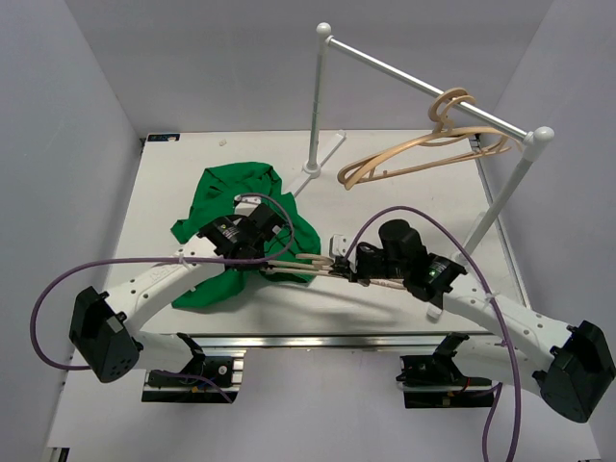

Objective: Place the t-shirt on the hanger

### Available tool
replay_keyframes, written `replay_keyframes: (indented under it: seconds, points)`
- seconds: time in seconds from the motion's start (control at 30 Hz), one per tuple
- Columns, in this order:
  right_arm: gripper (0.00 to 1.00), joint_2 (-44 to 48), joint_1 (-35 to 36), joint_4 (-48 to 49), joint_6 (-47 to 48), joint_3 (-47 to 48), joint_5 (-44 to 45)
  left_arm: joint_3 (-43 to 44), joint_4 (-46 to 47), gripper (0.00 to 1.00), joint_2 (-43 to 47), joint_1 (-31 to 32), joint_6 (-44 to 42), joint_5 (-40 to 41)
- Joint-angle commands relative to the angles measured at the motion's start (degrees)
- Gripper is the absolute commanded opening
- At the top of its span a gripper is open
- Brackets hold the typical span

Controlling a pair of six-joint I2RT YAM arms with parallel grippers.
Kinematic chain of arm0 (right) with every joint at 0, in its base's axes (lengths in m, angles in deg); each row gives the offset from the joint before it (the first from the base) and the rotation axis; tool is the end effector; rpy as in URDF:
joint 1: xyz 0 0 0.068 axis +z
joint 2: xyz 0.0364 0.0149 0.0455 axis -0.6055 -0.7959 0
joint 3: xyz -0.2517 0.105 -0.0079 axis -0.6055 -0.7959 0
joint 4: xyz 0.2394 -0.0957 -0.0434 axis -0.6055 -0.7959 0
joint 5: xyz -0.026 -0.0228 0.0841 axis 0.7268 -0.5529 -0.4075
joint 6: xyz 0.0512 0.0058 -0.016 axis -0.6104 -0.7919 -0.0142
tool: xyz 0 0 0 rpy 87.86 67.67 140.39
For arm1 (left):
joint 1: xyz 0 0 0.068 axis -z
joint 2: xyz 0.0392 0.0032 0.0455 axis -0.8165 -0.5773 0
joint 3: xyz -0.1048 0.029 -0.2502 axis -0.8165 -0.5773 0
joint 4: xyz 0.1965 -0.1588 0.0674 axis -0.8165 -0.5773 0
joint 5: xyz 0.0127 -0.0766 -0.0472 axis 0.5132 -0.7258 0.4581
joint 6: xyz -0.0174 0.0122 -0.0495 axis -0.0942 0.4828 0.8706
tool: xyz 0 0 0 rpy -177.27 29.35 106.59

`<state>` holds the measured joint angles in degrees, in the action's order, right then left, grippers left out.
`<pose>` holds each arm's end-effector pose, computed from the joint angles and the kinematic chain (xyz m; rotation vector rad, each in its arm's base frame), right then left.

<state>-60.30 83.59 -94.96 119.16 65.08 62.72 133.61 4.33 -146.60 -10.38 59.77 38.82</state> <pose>0.1475 0.1774 0.2728 -1.4692 1.3591 0.6315 0.1817 -0.1550 0.2797 -0.0765 2.5809 0.1578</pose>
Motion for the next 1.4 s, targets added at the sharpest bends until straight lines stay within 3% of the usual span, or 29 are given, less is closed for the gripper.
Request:
replay_keyframes:
  seconds: [0.0, 0.17, 0.23, 0.3, 0.47, 0.73, 0.97, 1.1, 1.17, 1.2, 1.23, 1.3, 1.33, 1.37]
  points:
    - [0.00, -1.35, -1.41, 4.73, 7.51, 3.45, -5.76, 1.10, 1.60, 0.00, 2.59, -0.24, -3.14, -5.54]
    - [0.00, -6.36, -5.27, 2.71, 12.34, 6.70, -12.09, -1.27, 6.07, 0.00, 9.10, -0.24, -10.51, -14.95]
    - [0.00, -7.94, -7.81, 1.05, 14.27, 8.62, -19.61, -1.80, 7.49, 0.00, 10.59, -0.24, -13.23, -19.16]
    - [0.00, -9.43, -9.14, -7.60, 22.60, 11.00, -25.61, -1.37, 7.93, 0.00, 11.48, -0.24, -14.12, -19.01]
    - [0.00, -11.72, -9.85, -26.71, 41.39, 18.38, -28.27, -1.45, 7.92, 0.00, 11.13, -0.15, -16.32, -20.23]
    - [0.00, -17.34, -10.03, -35.51, 47.23, 22.52, -29.32, 0.92, 7.05, 0.00, 8.14, -0.24, -22.83, -31.56]
    - [0.00, -24.81, -9.94, -48.79, 62.00, 30.41, -38.11, 5.40, 7.49, 0.00, 5.25, -0.24, -26.26, -39.30]
    - [0.00, -27.28, -9.15, -48.54, 59.91, 32.54, -41.72, 5.58, 9.68, 0.00, 3.57, -0.24, -26.52, -42.12]
    - [0.00, -27.55, -8.71, -41.90, 52.28, 31.93, -43.21, 5.75, 10.91, 0.00, 3.13, -0.15, -26.87, -44.39]
    - [0.00, -27.37, -8.53, -38.03, 43.98, 30.19, -43.39, 6.10, 12.23, 0.00, 2.69, -0.24, -26.96, -45.01]
    - [0.00, -26.50, -8.36, -33.29, 38.68, 28.69, -43.04, 6.45, 12.59, 0.01, 2.25, -0.24, -27.05, -45.37]
    - [0.00, -25.00, -7.83, -14.68, 27.09, 24.39, -42.34, 7.16, 14.25, 0.02, 1.64, -0.24, -27.14, -45.55]
    - [0.00, -23.17, -7.48, -7.73, 14.84, 19.41, -40.16, 7.34, 15.13, 0.03, 1.03, -0.15, -27.23, -45.81]
    - [0.00, -22.37, -6.96, 5.56, 8.54, 16.92, -38.31, 7.25, 15.84, 0.04, 0.85, -0.15, -27.40, -46.42]
